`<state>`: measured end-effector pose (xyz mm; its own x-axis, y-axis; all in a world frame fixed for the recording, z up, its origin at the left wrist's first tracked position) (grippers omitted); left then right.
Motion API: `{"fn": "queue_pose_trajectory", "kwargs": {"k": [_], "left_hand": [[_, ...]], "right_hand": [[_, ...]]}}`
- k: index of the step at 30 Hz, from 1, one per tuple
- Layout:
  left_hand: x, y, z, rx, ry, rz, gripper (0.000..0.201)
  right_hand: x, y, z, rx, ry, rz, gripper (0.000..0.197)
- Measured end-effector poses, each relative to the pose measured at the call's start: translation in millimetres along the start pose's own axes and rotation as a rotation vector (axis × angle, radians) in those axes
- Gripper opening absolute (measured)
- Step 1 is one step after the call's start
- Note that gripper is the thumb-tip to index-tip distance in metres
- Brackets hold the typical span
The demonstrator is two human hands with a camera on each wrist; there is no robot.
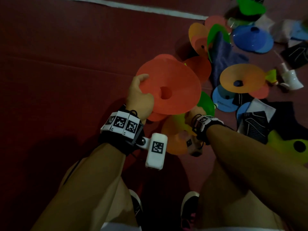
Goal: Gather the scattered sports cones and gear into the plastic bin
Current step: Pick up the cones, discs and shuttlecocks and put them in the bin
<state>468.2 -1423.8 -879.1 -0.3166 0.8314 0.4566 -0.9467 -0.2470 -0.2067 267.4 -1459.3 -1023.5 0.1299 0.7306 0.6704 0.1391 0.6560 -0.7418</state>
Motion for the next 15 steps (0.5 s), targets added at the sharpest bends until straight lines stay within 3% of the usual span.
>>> {"fn": "queue_pose_trajectory", "kwargs": {"k": [2, 4, 7, 10, 13, 15], "left_hand": [[0.7, 0.5, -1.2, 0.005, 0.015, -0.006, 0.065], [0.7, 2.7, -1.0, 0.002, 0.020, -0.016, 0.066], [-0.3, 5.6, -1.0, -0.007, 0.027, -0.017, 0.067], [-1.4, 7.8, -0.8, -0.017, 0.034, -0.018, 0.067], [-0.7, 9.2, -1.2, -0.001, 0.022, -0.001, 0.065], [-0.6, 8.9, -2.5, 0.001, 0.024, 0.011, 0.066]], "right_hand": [[-4.6, -9.6, 4.7, -0.172, 0.002, 0.116, 0.009], [-10.1, -17.5, 21.0, -0.464, 0.059, 0.239, 0.021], [-22.4, -10.7, 60.8, -0.713, 0.304, 0.181, 0.048], [-22.7, -2.7, 90.2, -0.578, 0.383, 0.043, 0.036], [-25.6, 7.3, 93.5, -0.388, 0.272, -0.163, 0.011], [-30.6, 11.5, 92.1, -0.224, 0.244, -0.244, 0.020]]}}
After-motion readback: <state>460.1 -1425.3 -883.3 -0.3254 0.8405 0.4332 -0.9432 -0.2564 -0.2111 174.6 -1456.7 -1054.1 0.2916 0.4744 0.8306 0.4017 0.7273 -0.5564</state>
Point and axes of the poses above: each hand's wrist, its own x-axis away from the middle knuckle, its own y-axis out of the palm, z = x × y, the point moved 2 cm from there along -x, towards the middle knuckle
